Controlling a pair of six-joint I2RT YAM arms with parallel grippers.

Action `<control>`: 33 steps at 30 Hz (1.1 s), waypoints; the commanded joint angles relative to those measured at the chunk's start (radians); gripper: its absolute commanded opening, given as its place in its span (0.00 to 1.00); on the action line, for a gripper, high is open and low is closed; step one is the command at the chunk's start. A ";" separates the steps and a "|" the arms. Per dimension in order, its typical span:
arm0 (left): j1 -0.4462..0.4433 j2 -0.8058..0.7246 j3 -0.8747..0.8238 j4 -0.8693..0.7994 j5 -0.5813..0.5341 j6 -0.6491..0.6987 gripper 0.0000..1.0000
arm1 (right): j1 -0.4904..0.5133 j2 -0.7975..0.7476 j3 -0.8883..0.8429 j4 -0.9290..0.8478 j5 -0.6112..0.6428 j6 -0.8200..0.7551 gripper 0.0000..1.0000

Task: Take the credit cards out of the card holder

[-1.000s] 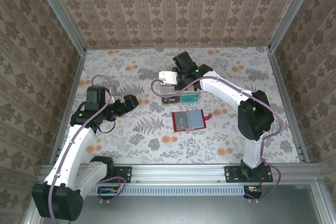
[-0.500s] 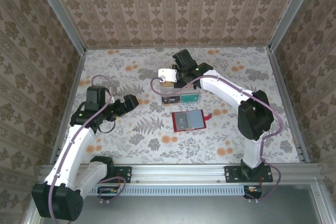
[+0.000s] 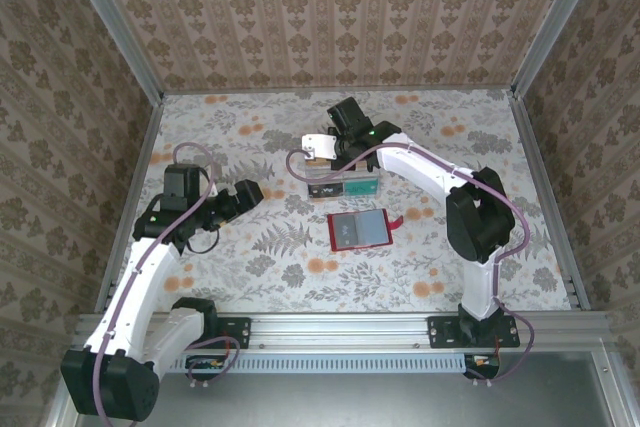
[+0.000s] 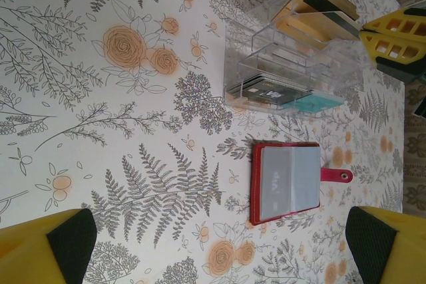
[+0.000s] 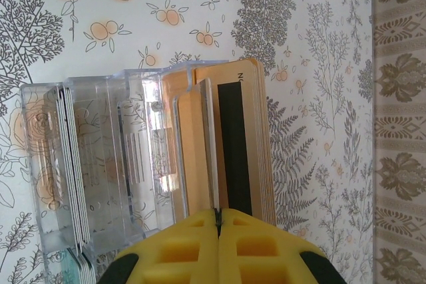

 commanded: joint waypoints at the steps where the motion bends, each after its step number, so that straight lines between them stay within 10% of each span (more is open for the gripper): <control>1: 0.009 -0.016 -0.007 0.001 0.014 0.001 1.00 | -0.005 0.035 0.026 0.002 -0.006 0.013 0.09; 13: 0.014 -0.019 -0.011 0.000 0.014 -0.001 1.00 | -0.007 0.057 0.032 0.065 0.037 0.041 0.18; 16: 0.016 -0.017 -0.012 0.000 0.014 0.000 1.00 | -0.006 0.062 0.030 0.088 0.059 0.042 0.33; 33: 0.014 0.007 -0.031 0.053 0.063 -0.016 0.98 | -0.022 -0.089 -0.029 0.170 0.059 0.233 0.36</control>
